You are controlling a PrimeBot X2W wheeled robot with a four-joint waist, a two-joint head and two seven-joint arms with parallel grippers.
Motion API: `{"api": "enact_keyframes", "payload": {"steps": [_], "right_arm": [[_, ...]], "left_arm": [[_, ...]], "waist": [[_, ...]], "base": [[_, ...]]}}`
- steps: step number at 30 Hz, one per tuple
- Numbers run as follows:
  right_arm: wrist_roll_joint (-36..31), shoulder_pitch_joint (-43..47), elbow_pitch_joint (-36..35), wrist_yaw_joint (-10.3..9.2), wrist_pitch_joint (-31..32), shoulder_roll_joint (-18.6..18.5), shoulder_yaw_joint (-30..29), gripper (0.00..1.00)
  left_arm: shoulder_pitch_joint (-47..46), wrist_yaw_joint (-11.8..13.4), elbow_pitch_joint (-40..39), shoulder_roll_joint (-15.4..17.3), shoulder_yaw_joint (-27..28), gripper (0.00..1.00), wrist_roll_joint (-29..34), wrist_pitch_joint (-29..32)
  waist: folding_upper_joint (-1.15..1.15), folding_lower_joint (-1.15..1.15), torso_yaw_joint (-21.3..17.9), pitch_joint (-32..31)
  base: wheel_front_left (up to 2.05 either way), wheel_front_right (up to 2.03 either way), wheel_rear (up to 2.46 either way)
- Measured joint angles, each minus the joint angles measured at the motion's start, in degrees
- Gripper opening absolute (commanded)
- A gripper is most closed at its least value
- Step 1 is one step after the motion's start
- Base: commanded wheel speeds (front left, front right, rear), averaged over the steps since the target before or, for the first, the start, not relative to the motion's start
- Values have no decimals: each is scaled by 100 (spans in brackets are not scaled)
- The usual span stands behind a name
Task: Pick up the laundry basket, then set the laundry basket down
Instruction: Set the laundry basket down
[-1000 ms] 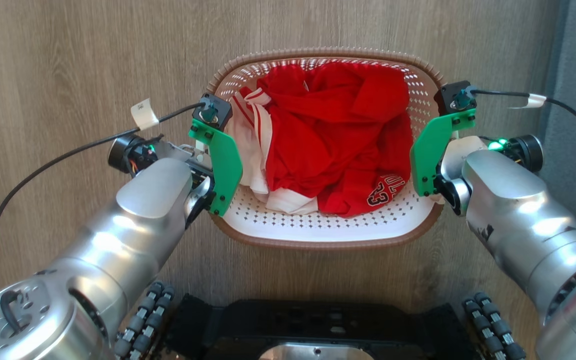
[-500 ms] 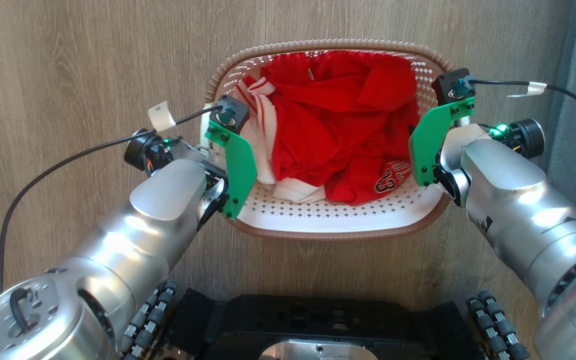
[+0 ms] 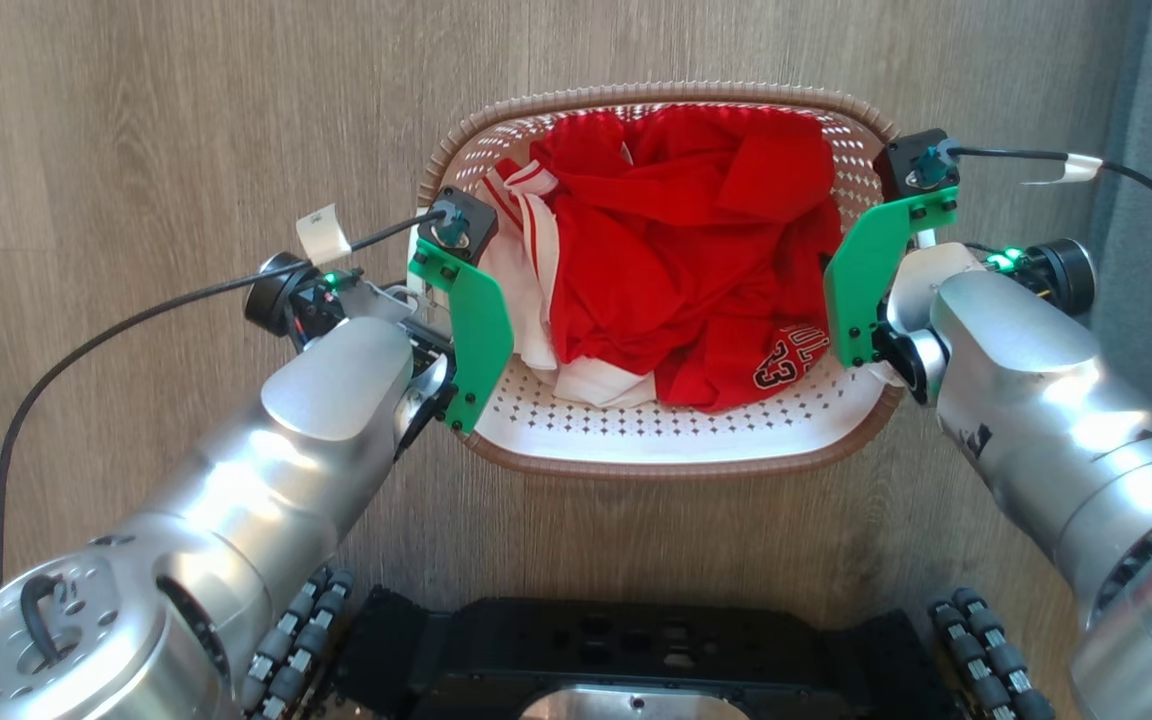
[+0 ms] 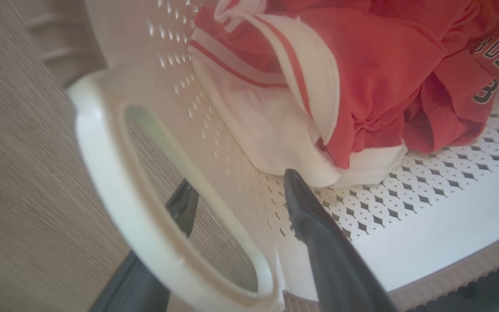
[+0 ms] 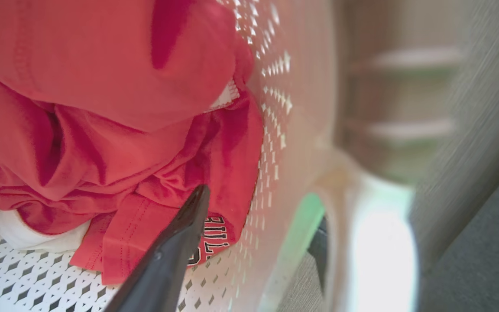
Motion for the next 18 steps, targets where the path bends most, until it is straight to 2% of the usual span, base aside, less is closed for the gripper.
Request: {"api": "enact_keyframes", "payload": {"steps": [5,11,18], "right_arm": [[-154,79,0,0,152,-11,-180,100],[-310,178,1,0,218,-10,-368,100],[-536,428,1,0,335,27,-593,100]], "left_arm": [[-1,94,3,-2,-1,100,-5,-24],[4,92,36,-7,-2,100,-5,-76],[110,92,226,-16,-3,100,-75,-75]], "waist": [[0,0,-1,-75],[0,0,-1,-206],[0,0,-20,-631]], "base": [[0,0,0],[0,0,0],[0,0,0]]}}
